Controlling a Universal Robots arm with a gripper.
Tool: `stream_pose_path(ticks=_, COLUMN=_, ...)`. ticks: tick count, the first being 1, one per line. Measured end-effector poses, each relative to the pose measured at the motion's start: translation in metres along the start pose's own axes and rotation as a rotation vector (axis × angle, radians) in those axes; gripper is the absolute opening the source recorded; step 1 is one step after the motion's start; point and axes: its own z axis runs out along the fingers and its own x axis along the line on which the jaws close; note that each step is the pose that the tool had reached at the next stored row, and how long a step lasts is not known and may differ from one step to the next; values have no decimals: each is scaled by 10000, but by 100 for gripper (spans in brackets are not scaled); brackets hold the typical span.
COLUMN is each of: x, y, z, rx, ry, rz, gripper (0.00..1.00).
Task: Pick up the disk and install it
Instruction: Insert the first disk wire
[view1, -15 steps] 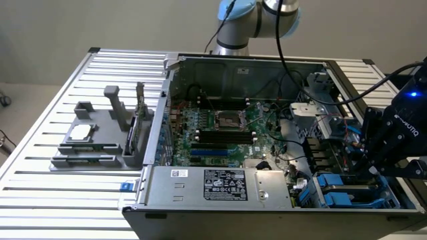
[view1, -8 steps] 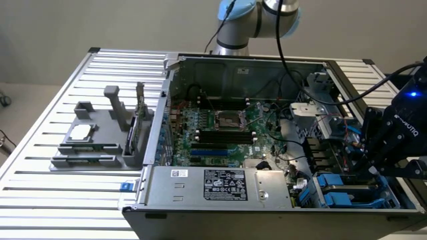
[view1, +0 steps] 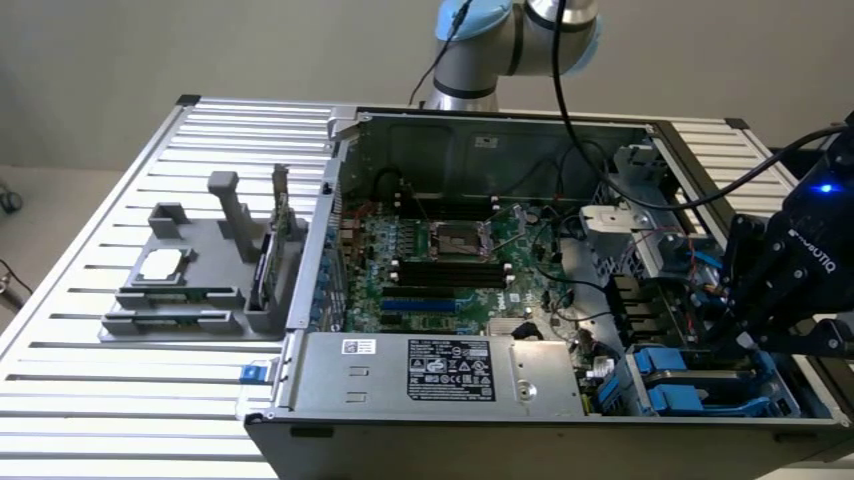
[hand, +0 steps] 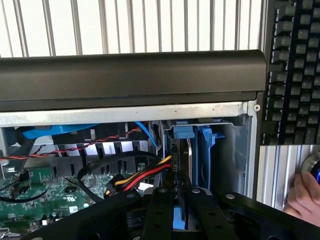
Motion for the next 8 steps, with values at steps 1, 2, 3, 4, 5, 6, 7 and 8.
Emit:
stream_pose_path(ticks=1, x=0, y=0, z=0, rx=0, ry=1, rz=10, gripper=16)
stream_pose_path(ticks=2, x=0, y=0, z=0, rx=1, ry=2, rz=20, gripper=16)
stream_pose_path(ticks=3, x=0, y=1, z=0, rx=2, ry=2, rz=31, gripper=16)
stream_pose_path(ticks=4, x=1, y=3, z=0, rx=2, ry=3, rz=34, gripper=16)
stream_pose_path(ticks=5, x=1, y=8, z=2, rx=3, ry=6, rz=35, gripper=16)
stream_pose_path(ticks=6, x=1, y=8, z=2, rx=3, ry=3, rz=38, gripper=16)
stream_pose_path(ticks=7, x=1, y=9, z=1, rx=3, ry=-1, rz=40, gripper=16)
stream_pose_path(ticks=8, x=0, y=9, z=1, rx=3, ry=-3, rz=41, gripper=16)
